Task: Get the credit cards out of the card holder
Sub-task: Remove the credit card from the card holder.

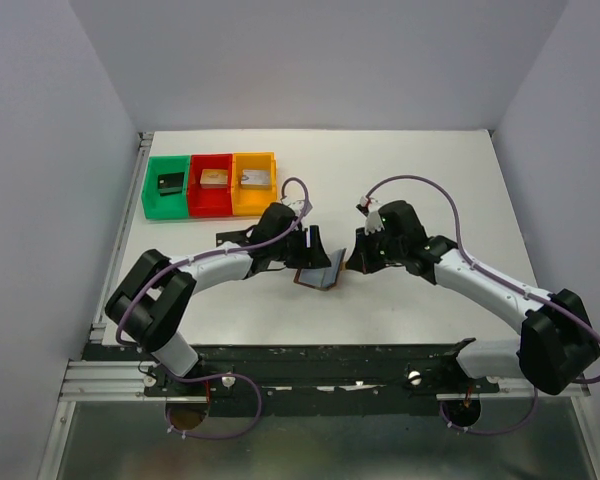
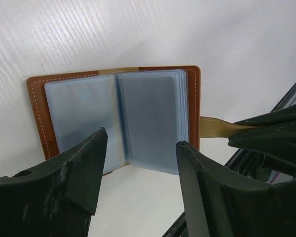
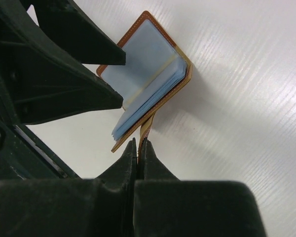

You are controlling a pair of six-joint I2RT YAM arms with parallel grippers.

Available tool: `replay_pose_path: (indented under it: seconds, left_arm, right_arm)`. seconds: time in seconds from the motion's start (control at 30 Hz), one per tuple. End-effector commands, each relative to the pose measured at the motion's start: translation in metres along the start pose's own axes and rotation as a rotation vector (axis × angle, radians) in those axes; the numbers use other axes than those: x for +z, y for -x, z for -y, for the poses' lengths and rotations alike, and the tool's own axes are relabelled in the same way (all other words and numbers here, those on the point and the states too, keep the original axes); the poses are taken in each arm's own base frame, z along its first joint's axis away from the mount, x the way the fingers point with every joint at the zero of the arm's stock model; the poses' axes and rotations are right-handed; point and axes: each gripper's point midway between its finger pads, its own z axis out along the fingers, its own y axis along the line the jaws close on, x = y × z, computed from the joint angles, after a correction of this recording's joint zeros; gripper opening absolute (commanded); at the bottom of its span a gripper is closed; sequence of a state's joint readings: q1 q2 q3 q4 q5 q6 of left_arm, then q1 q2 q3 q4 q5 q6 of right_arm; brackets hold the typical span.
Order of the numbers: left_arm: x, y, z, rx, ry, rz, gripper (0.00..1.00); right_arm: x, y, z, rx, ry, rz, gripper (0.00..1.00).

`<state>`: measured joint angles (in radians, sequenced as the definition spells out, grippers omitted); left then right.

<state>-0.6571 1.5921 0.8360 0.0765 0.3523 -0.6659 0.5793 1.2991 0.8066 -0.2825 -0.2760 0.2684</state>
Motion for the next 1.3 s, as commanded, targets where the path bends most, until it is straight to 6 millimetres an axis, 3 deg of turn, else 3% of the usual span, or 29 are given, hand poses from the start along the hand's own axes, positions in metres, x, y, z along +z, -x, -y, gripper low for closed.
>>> replay_pose_path:
  seconds: [0.0,0.27,0.47,0.87,1.27]
  left_arm:
    - [0.004,-0.002,0.006,0.027,-0.024,-0.024,0.7]
    - [0.01,-0.004,0.015,0.064,-0.039,-0.052,0.73]
    - [0.012,-0.008,0.01,0.071,-0.019,-0.067,0.72]
    - [0.012,-0.01,-0.001,0.064,0.037,-0.062,0.7]
    - [0.013,-0.011,0.002,0.062,0.02,-0.066,0.74]
  right_arm:
    - [-0.001,0.011,-0.012,0.006,0.075,0.032,0.0]
    - [0.002,0.012,-0.016,0.017,0.112,0.022,0.0]
    - [0.001,0.011,-0.013,0.021,0.106,0.016,0.0]
    - [0.004,-0.001,0.008,0.022,0.038,-0.015,0.0]
    - [0.008,-0.008,0.024,0.044,-0.021,-0.04,0.0]
